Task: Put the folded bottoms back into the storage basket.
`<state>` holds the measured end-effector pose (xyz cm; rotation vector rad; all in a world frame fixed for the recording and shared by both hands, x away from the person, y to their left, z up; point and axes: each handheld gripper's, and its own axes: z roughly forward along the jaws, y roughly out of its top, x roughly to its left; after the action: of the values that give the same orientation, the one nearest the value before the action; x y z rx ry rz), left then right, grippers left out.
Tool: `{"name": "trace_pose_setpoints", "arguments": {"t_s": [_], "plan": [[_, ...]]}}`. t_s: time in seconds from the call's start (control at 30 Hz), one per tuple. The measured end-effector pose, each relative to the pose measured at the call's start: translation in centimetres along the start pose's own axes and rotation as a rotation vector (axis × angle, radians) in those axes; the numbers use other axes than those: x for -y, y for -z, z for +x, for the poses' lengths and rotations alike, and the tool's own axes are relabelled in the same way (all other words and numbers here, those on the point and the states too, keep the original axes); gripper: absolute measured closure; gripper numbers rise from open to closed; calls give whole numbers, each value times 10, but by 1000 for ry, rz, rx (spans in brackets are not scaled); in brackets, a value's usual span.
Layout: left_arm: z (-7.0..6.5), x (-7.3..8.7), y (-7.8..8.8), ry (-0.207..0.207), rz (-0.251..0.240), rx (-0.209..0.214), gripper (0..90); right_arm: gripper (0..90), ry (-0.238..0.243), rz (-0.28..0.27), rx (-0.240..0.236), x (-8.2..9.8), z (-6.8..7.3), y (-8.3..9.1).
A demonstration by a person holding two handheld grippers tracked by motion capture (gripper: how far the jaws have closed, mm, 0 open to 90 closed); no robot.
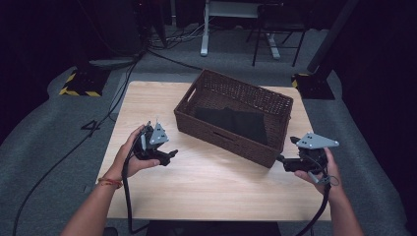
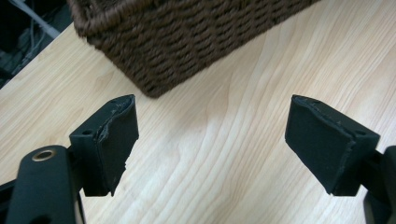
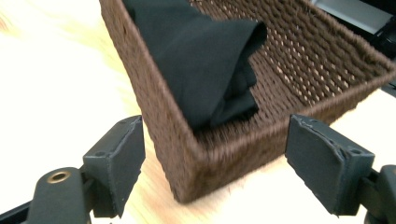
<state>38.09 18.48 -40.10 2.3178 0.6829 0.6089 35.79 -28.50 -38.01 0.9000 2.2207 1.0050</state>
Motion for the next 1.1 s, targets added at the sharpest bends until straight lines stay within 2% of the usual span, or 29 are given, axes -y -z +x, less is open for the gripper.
{"name": "trace_pose_setpoints", "arguments": {"t_s": [0.03,0.1,0.13,0.2,0.23,0.33,0.37,0.5,0.53,0.57,0.6,0.63,0.7,0.8,0.9,0.93,1.0,1.03,1.1], "plan": [[-2,4,1,1,-3,-3,181,208,2,7,7,8,1,0],[-4,9,3,-3,4,-9,182,209,2,11,9,11,2,-1],[-6,16,5,4,5,-12,182,219,4,18,18,20,4,-2],[-8,19,5,10,10,-11,182,219,-1,21,18,24,5,-2],[-10,25,5,3,24,-25,181,222,-9,28,24,33,7,-4],[-12,32,6,14,24,-20,181,219,-7,36,24,40,8,-5],[-15,39,7,22,28,-29,180,215,-4,46,36,49,9,-7],[-21,51,8,21,43,-32,179,208,1,63,33,60,10,-10],[-23,55,8,28,47,-34,179,207,7,84,29,68,11,-13],[-24,59,8,38,46,-34,179,207,7,84,29,68,11,-13],[-27,68,8,51,46,-28,180,209,-5,95,20,77,10,-16],[-27,68,8,51,46,-28,179,209,-5,95,20,77,10,-16],[-31,81,6,64,60,-27,179,208,-15,125,8,88,9,-21],[-32,88,6,83,62,-24,179,208,-27,138,3,96,7,-23],[-33,102,6,120,53,-11,179,208,-52,152,-7,107,4,-26],[-32,108,5,149,49,-6,179,206,-65,163,-10,114,4,-28],[-32,112,4,159,49,-7,179,204,-70,166,-12,116,3,-28],[-31,117,4,174,47,2,180,202,-94,161,-17,122,1,-28],[-31,122,3,182,47,2,180,191,-110,165,-9,127,0,-28]]}}
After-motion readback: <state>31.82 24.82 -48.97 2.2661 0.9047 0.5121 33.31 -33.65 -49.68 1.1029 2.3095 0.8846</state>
